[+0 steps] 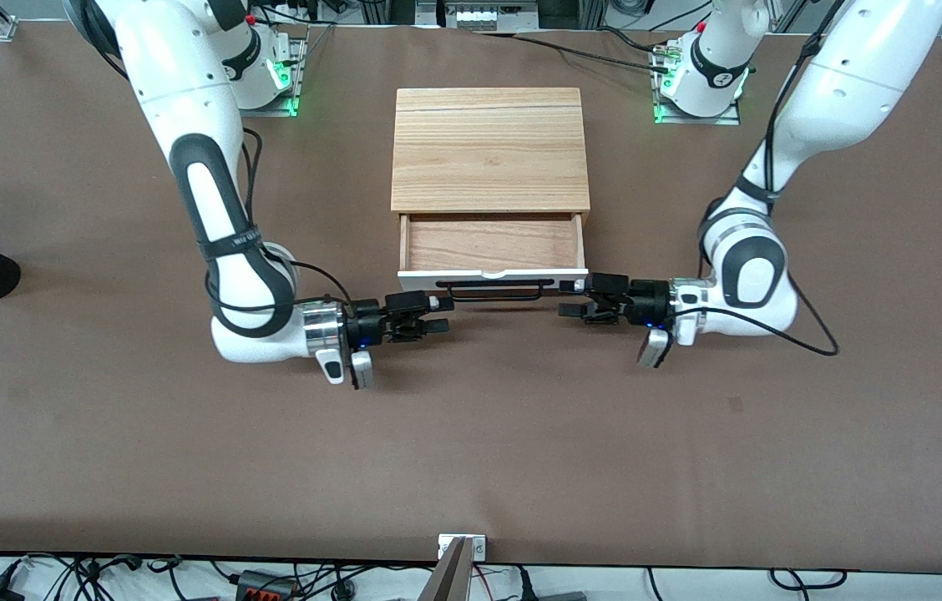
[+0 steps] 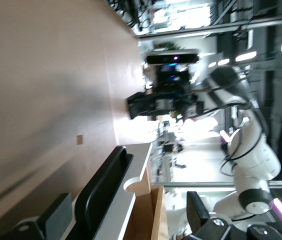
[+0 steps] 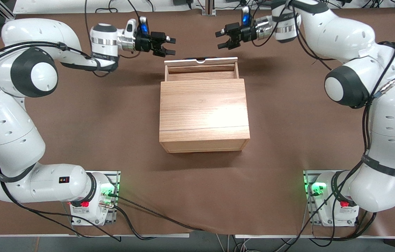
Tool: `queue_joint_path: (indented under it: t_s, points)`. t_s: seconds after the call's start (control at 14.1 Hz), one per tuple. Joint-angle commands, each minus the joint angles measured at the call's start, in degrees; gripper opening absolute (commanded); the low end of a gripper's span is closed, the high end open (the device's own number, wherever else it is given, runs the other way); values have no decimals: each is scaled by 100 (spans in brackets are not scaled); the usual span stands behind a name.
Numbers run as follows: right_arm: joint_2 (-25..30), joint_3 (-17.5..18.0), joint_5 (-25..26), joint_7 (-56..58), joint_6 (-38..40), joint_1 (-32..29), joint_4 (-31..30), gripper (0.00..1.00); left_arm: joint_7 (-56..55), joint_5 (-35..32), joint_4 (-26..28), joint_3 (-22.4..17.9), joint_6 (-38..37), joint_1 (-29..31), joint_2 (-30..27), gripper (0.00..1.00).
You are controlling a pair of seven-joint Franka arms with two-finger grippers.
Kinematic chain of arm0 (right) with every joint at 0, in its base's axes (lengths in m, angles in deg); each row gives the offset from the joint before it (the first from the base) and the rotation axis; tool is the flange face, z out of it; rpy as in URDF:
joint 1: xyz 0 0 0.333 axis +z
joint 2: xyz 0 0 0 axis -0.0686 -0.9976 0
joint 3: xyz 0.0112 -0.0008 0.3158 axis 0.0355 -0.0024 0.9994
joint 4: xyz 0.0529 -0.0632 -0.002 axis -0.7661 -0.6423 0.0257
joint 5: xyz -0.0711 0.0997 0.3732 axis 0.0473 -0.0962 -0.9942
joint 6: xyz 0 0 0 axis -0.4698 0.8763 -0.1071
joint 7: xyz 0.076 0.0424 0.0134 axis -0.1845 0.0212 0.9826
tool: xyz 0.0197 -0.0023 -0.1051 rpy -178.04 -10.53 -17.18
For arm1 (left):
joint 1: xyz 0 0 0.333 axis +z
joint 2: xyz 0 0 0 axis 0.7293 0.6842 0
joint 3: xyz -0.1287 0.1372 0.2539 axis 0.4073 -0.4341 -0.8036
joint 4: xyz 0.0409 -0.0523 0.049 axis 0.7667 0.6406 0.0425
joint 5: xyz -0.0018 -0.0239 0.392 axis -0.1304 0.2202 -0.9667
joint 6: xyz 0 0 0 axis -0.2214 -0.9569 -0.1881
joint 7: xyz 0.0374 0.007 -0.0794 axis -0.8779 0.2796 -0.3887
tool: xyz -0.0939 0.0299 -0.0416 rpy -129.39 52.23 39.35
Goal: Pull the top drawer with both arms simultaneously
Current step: 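Pull the handle outward with both grippers, sliding the drawer open, then open both grippers and release the black handle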
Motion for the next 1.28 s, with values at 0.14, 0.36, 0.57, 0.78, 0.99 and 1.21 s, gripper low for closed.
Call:
queue_joint_path:
  t_s: [0.14,0.36,0.57,0.78,0.99,1.21]
  points:
    - [796,-478,2188,-1655,485,-109,-69,100,-1321,-1762,-903,-56,-798,272,-27,100]
    - [1112,-1119,2972,-2112,1208,-145,-60,100,-1551,-2887,-1352,-56,-1238,457,-27,100]
    - [1166,-1612,3491,-2596,1499,-128,96,100,-1954,-4291,-1939,-56,-1685,519,-62,100]
    - [1157,-1701,3922,-3552,1719,-162,641,100,-2639,-5497,-2582,-47,-2344,493,-281,100]
    - [1245,-1719,4185,-3985,1658,-206,827,100,-3553,-6422,-2864,58,-3047,423,-738,100]
    - [1674,-940,5632,-4294,1412,-766,853,100,-4021,-6968,-3006,-107,-3454,257,-1308,100]
